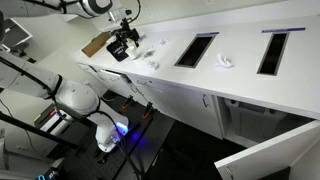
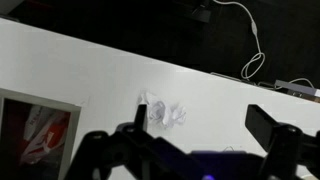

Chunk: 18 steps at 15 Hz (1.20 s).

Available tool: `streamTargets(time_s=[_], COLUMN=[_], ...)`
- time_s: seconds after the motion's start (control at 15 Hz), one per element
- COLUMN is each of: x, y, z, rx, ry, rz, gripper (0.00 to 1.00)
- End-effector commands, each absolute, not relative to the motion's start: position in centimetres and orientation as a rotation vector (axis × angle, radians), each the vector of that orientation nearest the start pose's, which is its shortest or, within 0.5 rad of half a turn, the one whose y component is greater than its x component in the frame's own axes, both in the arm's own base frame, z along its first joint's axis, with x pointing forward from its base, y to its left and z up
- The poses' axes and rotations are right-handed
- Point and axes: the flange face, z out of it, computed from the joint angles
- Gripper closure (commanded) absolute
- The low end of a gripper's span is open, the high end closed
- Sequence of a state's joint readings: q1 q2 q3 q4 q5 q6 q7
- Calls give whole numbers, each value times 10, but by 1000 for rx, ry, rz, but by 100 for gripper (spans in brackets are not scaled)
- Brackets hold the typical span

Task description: Close the far right cupboard door

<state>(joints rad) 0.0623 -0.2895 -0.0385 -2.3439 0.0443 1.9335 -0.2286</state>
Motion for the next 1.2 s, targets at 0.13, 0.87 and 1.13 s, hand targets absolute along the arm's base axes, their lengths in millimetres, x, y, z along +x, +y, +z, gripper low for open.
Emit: streamTargets(time_s=[0.13,0.87,1.13], x=[442,420,387], y=[13,-127,-233], z=[437,421,409], rx=[-3052,-3089,-3039], ry=[-362,337,690], rz=[178,90,72], gripper=[0,0,0])
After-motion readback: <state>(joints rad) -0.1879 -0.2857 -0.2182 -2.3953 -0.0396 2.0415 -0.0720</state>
